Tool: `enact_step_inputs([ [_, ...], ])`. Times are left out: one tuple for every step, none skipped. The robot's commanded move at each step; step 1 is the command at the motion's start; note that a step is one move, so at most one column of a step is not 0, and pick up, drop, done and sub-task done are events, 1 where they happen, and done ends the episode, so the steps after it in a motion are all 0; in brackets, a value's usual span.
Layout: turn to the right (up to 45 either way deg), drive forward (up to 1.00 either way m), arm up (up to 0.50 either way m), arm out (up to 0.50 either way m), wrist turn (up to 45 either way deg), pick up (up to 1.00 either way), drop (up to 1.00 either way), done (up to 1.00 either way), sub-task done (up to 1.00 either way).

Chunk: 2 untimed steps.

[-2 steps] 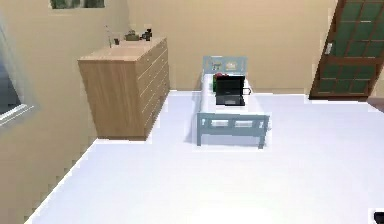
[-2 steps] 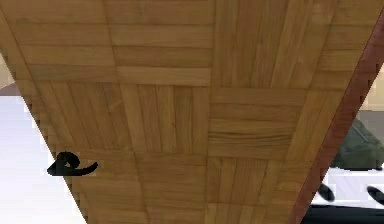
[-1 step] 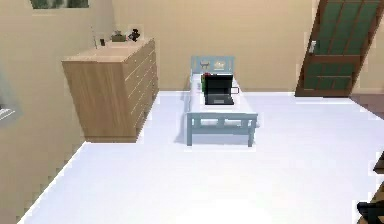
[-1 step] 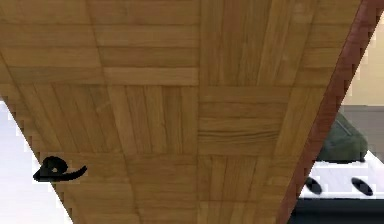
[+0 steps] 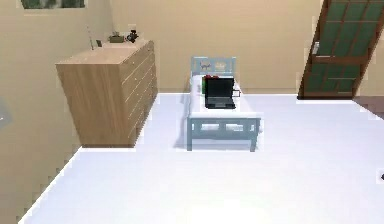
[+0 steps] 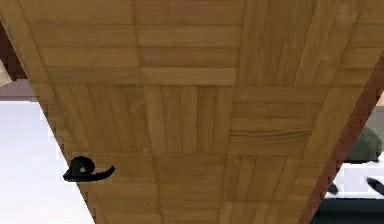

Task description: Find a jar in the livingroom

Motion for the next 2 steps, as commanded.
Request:
enact_step_inputs([
  [0.0, 0.55, 0.0, 0.0, 0.0, 0.0, 0.0, 0.0, 0.0],
  [45.0, 0.0, 0.0, 0.0, 0.0, 0.0, 0.0, 0.0, 0.0],
])
